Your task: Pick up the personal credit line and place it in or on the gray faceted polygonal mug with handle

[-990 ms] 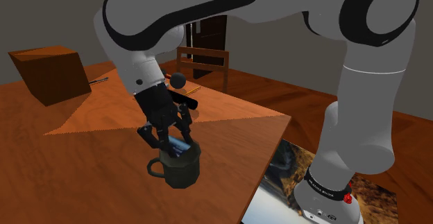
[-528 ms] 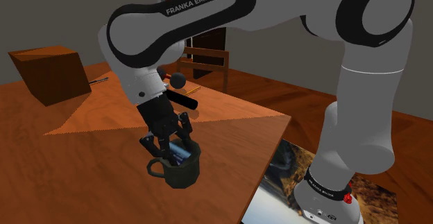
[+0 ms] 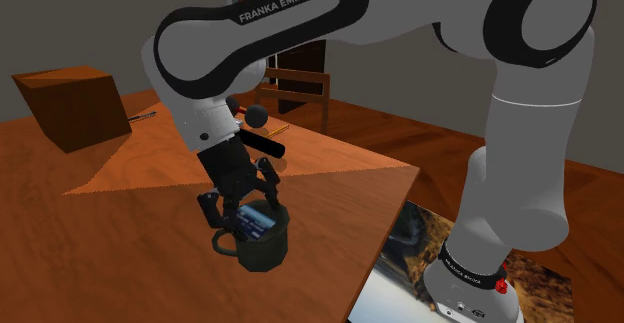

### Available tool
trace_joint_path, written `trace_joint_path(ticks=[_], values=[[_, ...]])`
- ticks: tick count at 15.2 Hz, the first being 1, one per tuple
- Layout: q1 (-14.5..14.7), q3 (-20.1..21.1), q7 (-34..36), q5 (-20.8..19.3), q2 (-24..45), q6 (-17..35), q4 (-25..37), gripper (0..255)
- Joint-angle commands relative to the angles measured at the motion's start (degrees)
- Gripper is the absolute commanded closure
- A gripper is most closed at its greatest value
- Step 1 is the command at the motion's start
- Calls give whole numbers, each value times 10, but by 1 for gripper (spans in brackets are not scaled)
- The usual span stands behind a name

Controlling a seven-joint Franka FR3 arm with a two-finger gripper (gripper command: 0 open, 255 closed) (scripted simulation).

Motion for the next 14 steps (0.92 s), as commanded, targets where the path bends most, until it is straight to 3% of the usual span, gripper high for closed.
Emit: trace_joint_path(ticks=[1,3,7,14], values=[[0,0,0,0,0,0,0,0],[0,0,0,0,0,0,0,0],[-4,-5,11,-10,34,-74,106,0],[-4,-5,11,-10,34,-74,106,0]])
